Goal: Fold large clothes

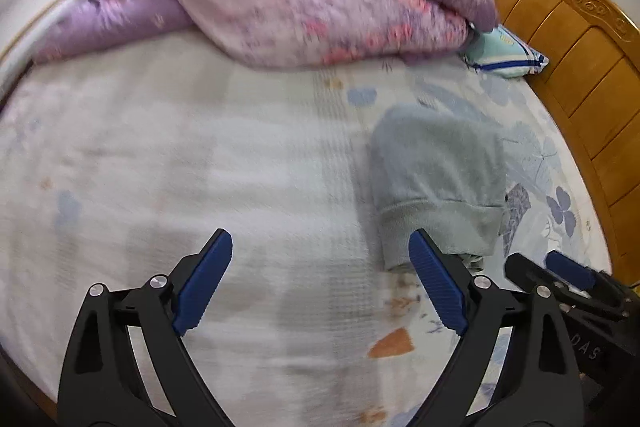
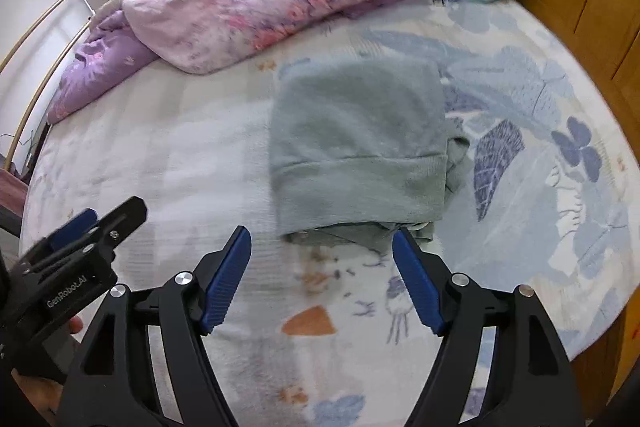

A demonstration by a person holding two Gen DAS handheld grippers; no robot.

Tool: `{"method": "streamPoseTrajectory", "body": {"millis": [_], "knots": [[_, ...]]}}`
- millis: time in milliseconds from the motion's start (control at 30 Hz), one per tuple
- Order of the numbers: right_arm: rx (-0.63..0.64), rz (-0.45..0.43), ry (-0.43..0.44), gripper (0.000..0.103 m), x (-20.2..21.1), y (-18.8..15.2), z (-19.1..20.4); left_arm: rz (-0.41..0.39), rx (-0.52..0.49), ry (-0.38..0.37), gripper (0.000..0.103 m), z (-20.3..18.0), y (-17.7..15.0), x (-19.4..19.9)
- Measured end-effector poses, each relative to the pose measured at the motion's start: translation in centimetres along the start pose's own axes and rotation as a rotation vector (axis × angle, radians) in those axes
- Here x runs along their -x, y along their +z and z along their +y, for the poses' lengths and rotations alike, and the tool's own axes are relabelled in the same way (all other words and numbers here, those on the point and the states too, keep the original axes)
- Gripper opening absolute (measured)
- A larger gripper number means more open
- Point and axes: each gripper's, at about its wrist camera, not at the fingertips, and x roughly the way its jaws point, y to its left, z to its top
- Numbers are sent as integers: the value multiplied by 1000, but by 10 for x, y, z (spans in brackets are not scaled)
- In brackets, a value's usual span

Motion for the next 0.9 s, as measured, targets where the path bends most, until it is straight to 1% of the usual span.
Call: {"method": "streamPoseTrajectory", "body": {"millis": [33, 100, 200, 233, 267, 367, 433, 467, 500, 567, 600, 700, 833, 900], "knots": [[0, -10, -11, 76, 7, -1, 5, -21, -17, 4, 91, 3, 1, 14], [1, -42, -27, 77, 30, -5, 22, -48, -38, 21, 91, 10, 1, 39], [3, -70, -21, 84, 62, -13, 45, -85, -66, 13, 91, 20, -4, 80], [1, -81, -25, 84, 71, -16, 50, -98, -80, 26, 91, 26, -8, 98], [6, -101, -27, 84, 87, -21, 60, -103, -85, 25, 91, 31, -10, 109], [11, -143, -42, 86, 128, -39, 85, -117, -86, -6, 91, 55, -21, 158], [7, -167, -63, 89, 156, -54, 102, -132, -97, -6, 91, 68, -30, 192], [6, -181, -73, 89, 174, -63, 113, -147, -106, -3, 91, 73, -35, 207], [1, -196, -70, 89, 189, -71, 121, -173, -122, -4, 91, 82, -40, 232], [0, -228, -90, 90, 222, -86, 140, -198, -140, -8, 91, 95, -49, 267], [1, -247, -92, 92, 240, -94, 150, -206, -143, -12, 91, 103, -53, 288], [0, -282, -83, 93, 287, -113, 177, -249, -157, -21, 91, 122, -63, 341], [18, -307, -72, 94, 344, -132, 210, -302, -152, -24, 94, 149, -74, 415], [36, -324, -84, 94, 366, -139, 225, -319, -150, -21, 95, 158, -76, 446]]}}
